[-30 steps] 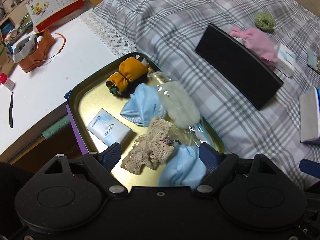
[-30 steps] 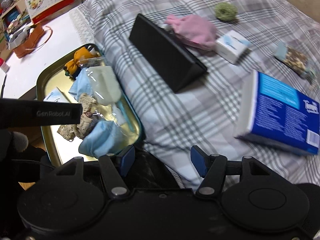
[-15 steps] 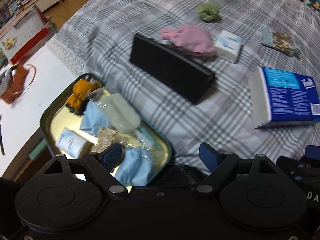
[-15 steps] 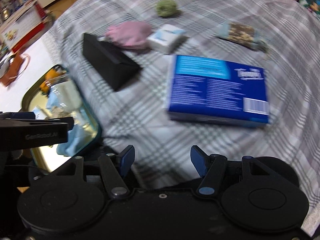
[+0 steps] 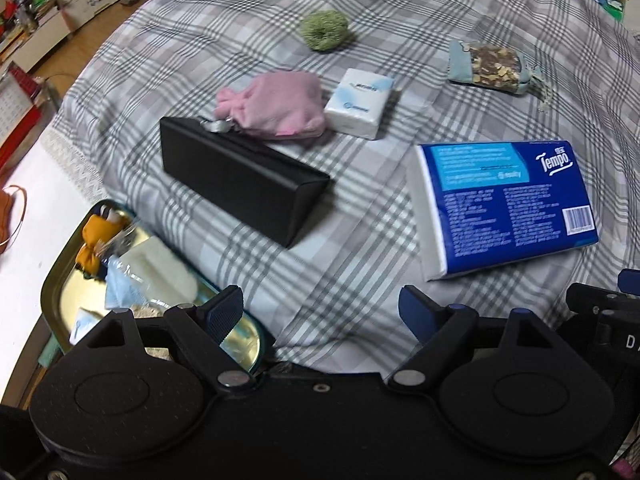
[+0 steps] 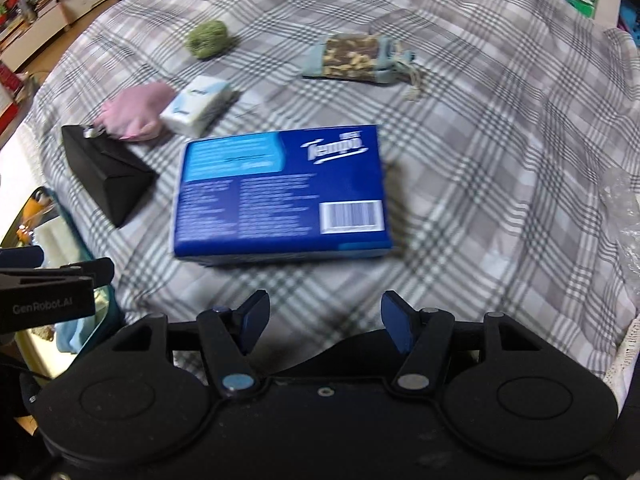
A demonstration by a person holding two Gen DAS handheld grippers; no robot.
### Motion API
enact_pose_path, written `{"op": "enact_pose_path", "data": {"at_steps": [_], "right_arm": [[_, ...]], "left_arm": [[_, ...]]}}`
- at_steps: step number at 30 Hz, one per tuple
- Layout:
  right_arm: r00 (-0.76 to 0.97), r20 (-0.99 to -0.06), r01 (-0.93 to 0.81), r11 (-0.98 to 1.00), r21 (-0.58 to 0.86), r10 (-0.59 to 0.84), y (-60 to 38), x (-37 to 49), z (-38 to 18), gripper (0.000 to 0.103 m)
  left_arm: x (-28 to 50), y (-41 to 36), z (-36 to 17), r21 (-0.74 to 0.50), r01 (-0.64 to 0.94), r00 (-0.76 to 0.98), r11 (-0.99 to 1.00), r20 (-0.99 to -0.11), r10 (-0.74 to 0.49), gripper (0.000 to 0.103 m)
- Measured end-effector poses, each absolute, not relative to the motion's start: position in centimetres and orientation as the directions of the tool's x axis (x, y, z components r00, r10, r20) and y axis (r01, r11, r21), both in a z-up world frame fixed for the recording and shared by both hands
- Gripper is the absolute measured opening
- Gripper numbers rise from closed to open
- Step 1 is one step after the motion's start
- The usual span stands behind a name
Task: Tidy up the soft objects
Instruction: 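Withdraw both tools from the tray toward the remaining items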
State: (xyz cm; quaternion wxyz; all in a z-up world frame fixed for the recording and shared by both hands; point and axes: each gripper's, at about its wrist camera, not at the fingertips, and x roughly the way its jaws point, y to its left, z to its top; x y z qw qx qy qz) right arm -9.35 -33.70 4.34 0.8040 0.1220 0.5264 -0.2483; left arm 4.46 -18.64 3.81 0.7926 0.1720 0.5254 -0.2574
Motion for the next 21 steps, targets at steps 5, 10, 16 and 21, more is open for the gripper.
{"op": "enact_pose_path", "data": {"at_steps": [5, 10, 16, 21], "right_arm": [[0.297, -0.911, 0.547, 0.833, -0.083, -0.286, -35.2, -9.3, 4.1, 0.061], [0.277, -0.912, 0.574, 0.813, -0.096, -0.304, -36.9, -9.4, 4.2, 0.061], [0.280, -0.899, 0.636, 0.767, -0.090, -0.338, -40.3, -9.1, 4.9, 0.061], [0.304, -0.892, 0.686, 0.726, -0.039, -0.334, -42.7, -7.1, 5.0, 0.062]], "left_arm": [[5.0, -19.7, 3.9, 0.001, 0.600, 0.311, 0.800, -0.922, -0.232, 0.081], [5.9, -20.7, 3.9, 0.000, 0.609, 0.308, 0.793, -0.921, -0.237, 0.081], [8.0, -21.8, 3.4, -0.012, 0.604, 0.297, 0.797, -0.925, -0.239, 0.081], [10.1, -22.7, 3.0, -0.022, 0.588, 0.294, 0.809, -0.926, -0.238, 0.081]]}}
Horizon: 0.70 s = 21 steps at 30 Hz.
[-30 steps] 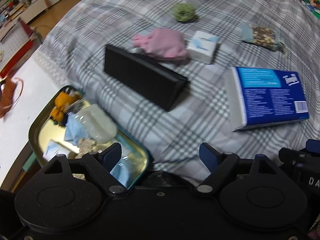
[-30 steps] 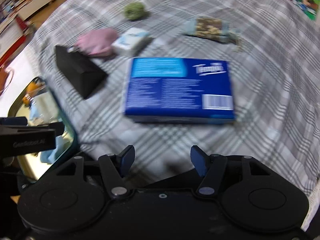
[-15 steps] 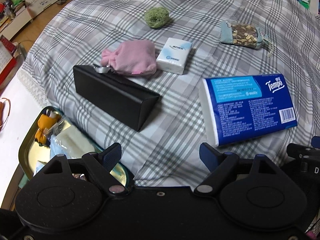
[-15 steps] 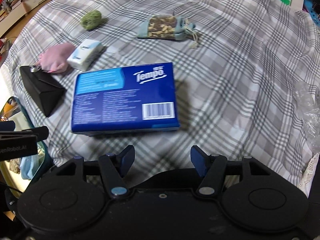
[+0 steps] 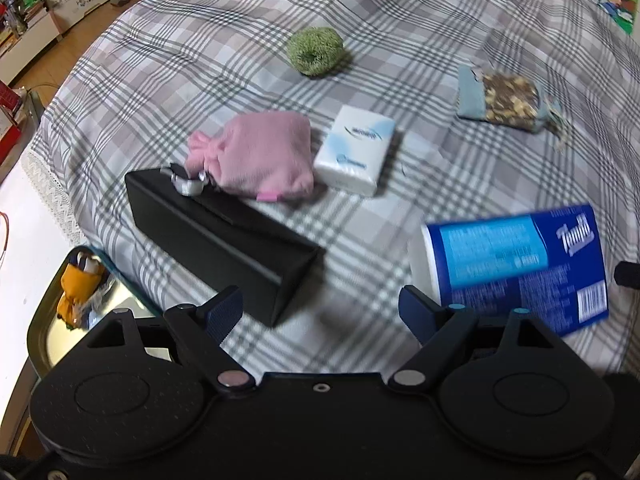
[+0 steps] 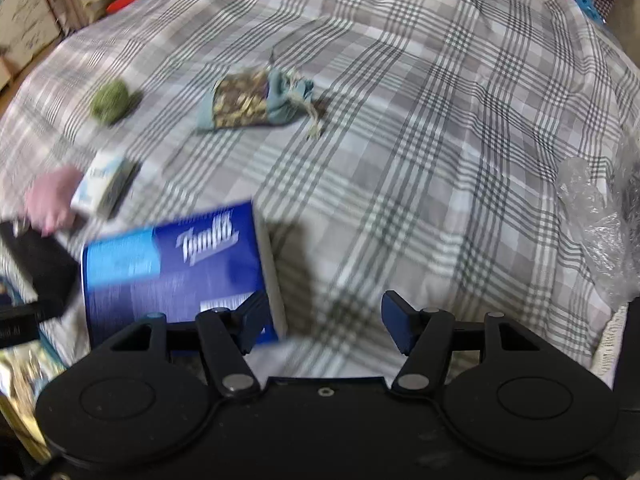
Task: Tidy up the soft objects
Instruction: 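Withdraw both tools from the tray toward the remaining items, then grasp the blue-cloth nut sachet with the right tool while the left tool grasps the pink fleece pouch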
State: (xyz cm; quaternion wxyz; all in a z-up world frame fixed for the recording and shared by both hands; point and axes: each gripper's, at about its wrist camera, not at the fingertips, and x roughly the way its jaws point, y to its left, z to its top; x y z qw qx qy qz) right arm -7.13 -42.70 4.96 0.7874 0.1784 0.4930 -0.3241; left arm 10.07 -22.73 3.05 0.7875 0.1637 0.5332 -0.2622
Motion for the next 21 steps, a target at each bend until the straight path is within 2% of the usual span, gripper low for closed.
{"op": "enact_pose_path", "data": {"at_steps": [14, 17, 21], "right_arm": [[0.360, -0.867, 0.787, 0.611, 0.084, -0.345, -49.1, 3.8, 3.1, 0.071], [0.337, -0.882, 0.795, 0.602, 0.079, -0.329, -50.2, 6.1, 2.1, 0.071], [0.243, -0.899, 0.806, 0.592, -0.022, -0.364, -51.6, 8.8, 0.2, 0.067]], "left_arm": [[15.6, -25.8, 1.7, -0.025, 0.549, 0.288, 0.835, -0.933, -0.217, 0.081], [16.2, -26.1, 1.3, -0.031, 0.545, 0.278, 0.838, -0.936, -0.216, 0.081], [16.6, -26.0, 0.9, -0.028, 0.548, 0.273, 0.836, -0.939, -0.210, 0.081]]}}
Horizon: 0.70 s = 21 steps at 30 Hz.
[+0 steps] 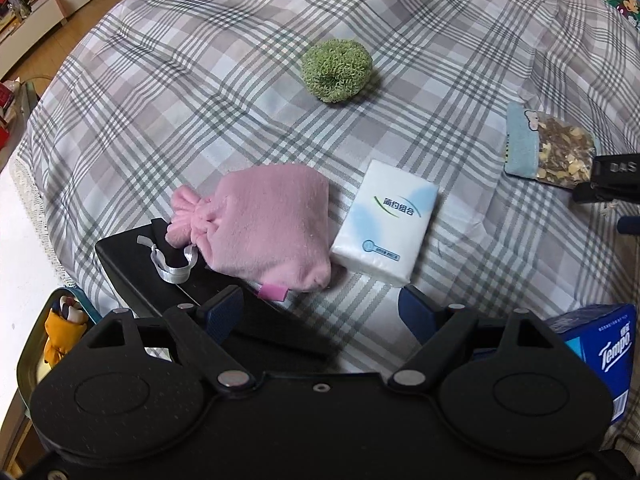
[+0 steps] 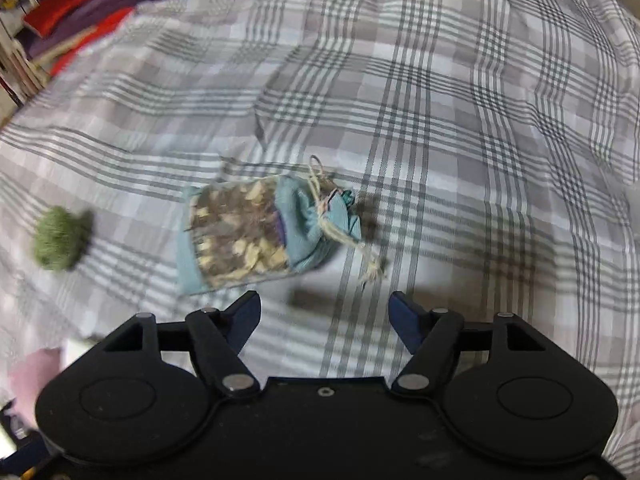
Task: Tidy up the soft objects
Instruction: 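Grasp the blue-cloth nut sachet with the right tool while the left tool grasps the pink fleece pouch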
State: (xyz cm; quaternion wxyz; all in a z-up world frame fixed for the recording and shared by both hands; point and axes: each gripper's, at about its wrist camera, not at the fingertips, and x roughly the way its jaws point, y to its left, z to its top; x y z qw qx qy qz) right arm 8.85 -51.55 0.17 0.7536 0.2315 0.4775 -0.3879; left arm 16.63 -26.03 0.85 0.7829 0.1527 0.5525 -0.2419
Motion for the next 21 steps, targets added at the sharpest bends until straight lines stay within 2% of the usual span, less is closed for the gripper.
{"op": "enact_pose_path", "data": {"at_steps": [1, 6, 14, 17, 18, 21], "right_arm": [[0.223, -0.898, 0.809, 0.585, -0.046, -0.379, -52.0, 9.3, -0.2, 0.064], [0.187, -0.867, 0.840, 0.532, -0.102, -0.461, -55.1, 10.8, -1.2, 0.063], [0.252, -0.832, 0.918, 0.395, 0.043, -0.495, -56.2, 9.2, 0.8, 0.066], [0.317, -0.825, 0.899, 0.425, 0.105, -0.468, -54.9, 9.8, 1.2, 0.082], [0.337, -0.827, 0.887, 0.447, 0.118, -0.451, -54.6, 10.4, 1.1, 0.091], [0.338, -0.828, 0.875, 0.473, 0.102, -0.447, -53.6, 12.5, 0.6, 0.098]], "left_arm": [[16.7, -25.9, 0.8, -0.030, 0.548, 0.270, 0.836, -0.939, -0.211, 0.081], [17.3, -25.4, 0.4, -0.036, 0.539, 0.264, 0.841, -0.941, -0.209, 0.081], [18.1, -24.3, 0.7, -0.050, 0.527, 0.267, 0.848, -0.938, -0.221, 0.081], [18.5, -24.1, 0.9, -0.052, 0.523, 0.271, 0.850, -0.936, -0.225, 0.081], [18.5, -24.0, 1.0, -0.053, 0.522, 0.273, 0.852, -0.935, -0.225, 0.081], [18.7, -23.6, 1.1, -0.055, 0.517, 0.274, 0.854, -0.935, -0.226, 0.081]]}}
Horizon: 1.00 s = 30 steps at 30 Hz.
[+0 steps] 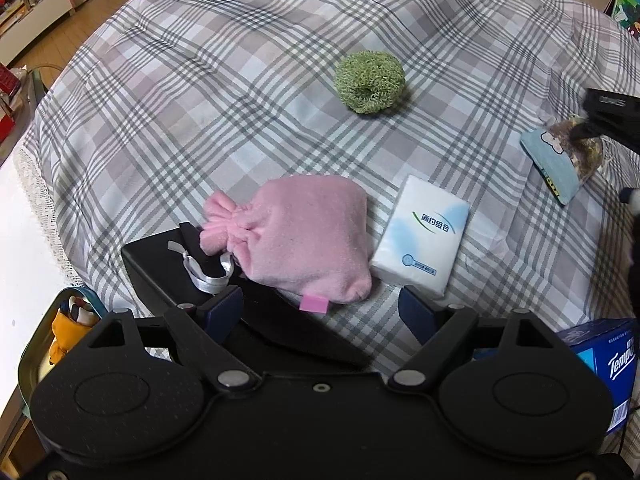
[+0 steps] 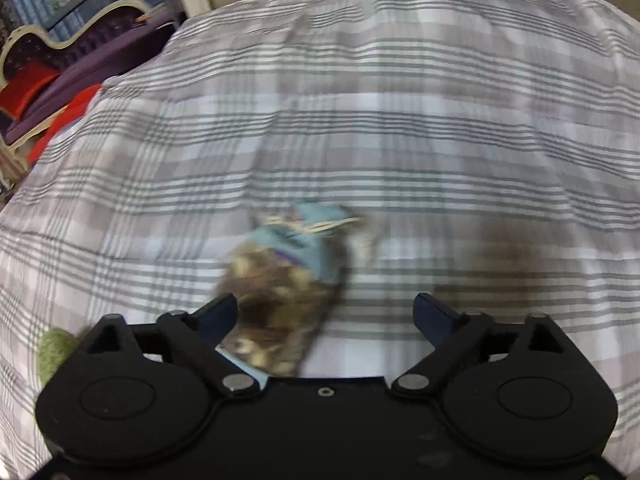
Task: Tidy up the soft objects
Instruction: 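Grasp the blue-cloth nut sachet with the right tool while the left tool grasps the pink fleece pouch, then lift and carry the pink pouch and the sachet toward the gold tray with both tools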
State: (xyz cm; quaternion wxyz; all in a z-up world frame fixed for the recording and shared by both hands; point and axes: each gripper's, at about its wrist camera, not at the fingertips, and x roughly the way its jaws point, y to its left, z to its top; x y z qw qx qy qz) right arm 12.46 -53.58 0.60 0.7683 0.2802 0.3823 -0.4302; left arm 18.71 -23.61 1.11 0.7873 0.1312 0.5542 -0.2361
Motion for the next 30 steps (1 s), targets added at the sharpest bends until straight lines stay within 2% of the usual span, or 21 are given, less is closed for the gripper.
{"op": "enact_pose_path", "data": {"at_steps": [1, 4, 8, 11, 13, 15, 19, 25, 30], "right_arm": [[0.315, -0.833, 0.876, 0.478, 0.070, -0.455, -53.4, 13.3, 0.2, 0.102], [0.259, -0.844, 0.875, 0.484, -0.001, -0.470, -53.1, 15.4, -1.0, 0.102], [0.260, -0.844, 0.858, 0.513, -0.021, -0.469, -52.9, 16.0, -1.8, 0.100], [0.306, -0.845, 0.832, 0.554, 0.014, -0.438, -52.8, 15.6, -1.8, 0.082], [0.344, -0.842, 0.803, 0.595, 0.034, -0.416, -52.4, 15.1, -1.3, 0.053], [0.344, -0.845, 0.795, 0.606, 0.029, -0.411, -52.0, 14.3, -0.6, 0.046], [0.321, -0.867, 0.810, 0.584, 0.044, -0.381, -51.8, 11.5, 0.2, 0.045], [0.318, -0.870, 0.859, 0.503, 0.097, -0.377, -51.4, 6.0, 0.4, 0.044], [0.335, -0.863, 0.852, 0.513, 0.106, -0.377, -51.2, 5.1, 0.1, 0.045]], "left_arm": [[18.8, -23.5, 1.1, -0.054, 0.515, 0.275, 0.855, -0.935, -0.225, 0.081], [19.0, -23.0, 1.2, -0.053, 0.505, 0.278, 0.861, -0.935, -0.220, 0.081], [19.5, -22.7, 1.1, -0.054, 0.486, 0.280, 0.872, -0.936, -0.214, 0.081], [19.6, -22.8, 1.3, -0.057, 0.482, 0.284, 0.874, -0.934, -0.217, 0.081], [19.5, -23.1, 1.3, -0.062, 0.485, 0.283, 0.872, -0.933, -0.224, 0.081], [19.6, -23.4, 1.4, -0.076, 0.485, 0.272, 0.871, -0.934, -0.233, 0.081], [20.4, -23.6, 1.1, -0.109, 0.466, 0.244, 0.878, -0.938, -0.246, 0.081], [21.6, -24.2, -0.4, -0.064, 0.432, 0.252, 0.900, -0.949, -0.188, 0.081], [22.5, -25.2, -2.2, -0.063, 0.432, 0.209, 0.900, -0.963, -0.168, 0.082]]}}
